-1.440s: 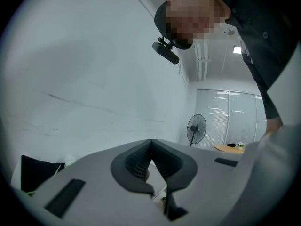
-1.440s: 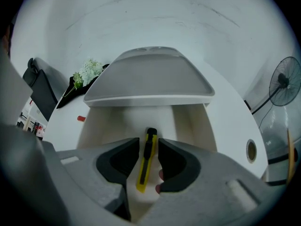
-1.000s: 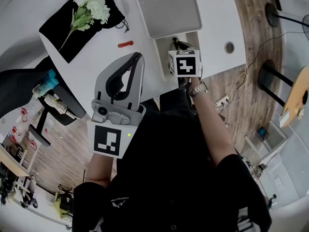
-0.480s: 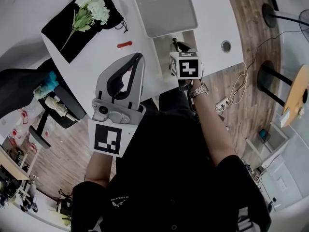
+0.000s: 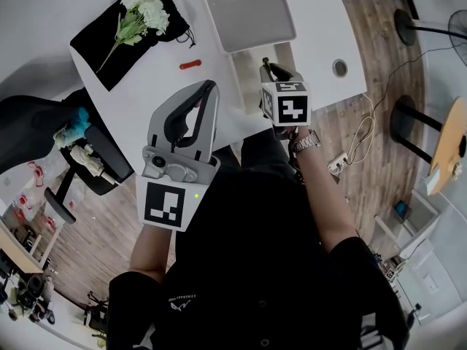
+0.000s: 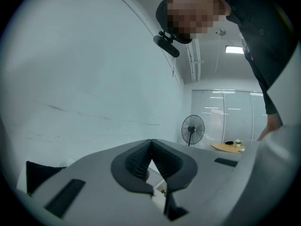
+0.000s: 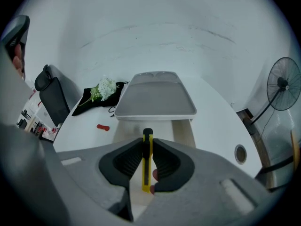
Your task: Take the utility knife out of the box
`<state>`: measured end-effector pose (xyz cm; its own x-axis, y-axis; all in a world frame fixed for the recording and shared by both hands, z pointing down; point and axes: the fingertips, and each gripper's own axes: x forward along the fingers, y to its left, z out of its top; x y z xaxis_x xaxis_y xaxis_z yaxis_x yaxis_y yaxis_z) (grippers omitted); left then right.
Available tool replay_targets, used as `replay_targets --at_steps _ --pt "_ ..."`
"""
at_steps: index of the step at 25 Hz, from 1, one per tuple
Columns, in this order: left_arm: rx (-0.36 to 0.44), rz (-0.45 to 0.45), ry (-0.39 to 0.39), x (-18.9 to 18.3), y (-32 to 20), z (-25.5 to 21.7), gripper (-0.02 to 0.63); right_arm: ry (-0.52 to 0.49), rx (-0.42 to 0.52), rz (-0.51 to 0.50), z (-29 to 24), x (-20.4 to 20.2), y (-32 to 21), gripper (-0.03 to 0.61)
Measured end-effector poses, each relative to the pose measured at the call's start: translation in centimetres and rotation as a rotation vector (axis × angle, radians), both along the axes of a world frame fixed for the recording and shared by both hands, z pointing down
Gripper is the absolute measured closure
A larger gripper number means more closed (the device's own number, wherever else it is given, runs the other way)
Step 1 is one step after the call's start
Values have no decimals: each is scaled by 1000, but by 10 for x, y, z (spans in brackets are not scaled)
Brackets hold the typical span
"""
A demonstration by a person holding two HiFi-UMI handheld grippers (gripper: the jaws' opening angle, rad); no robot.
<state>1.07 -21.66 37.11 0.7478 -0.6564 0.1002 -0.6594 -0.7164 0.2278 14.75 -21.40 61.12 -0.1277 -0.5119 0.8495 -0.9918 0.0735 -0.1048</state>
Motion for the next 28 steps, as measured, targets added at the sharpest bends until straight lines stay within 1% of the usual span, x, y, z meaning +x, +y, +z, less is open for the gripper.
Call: replay_targets --at_steps 12,17,28 --pt "18 -3 1 -7 24 -8 609 -34 135 5 -59 -3 15 508" --pt "32 -10 10 -10 35 -16 609 -67 201 -5 -91 -8 21 506" --pt "54 -55 17 -30 48 -27 609 -119 357 -38 -164 -25 33 508"
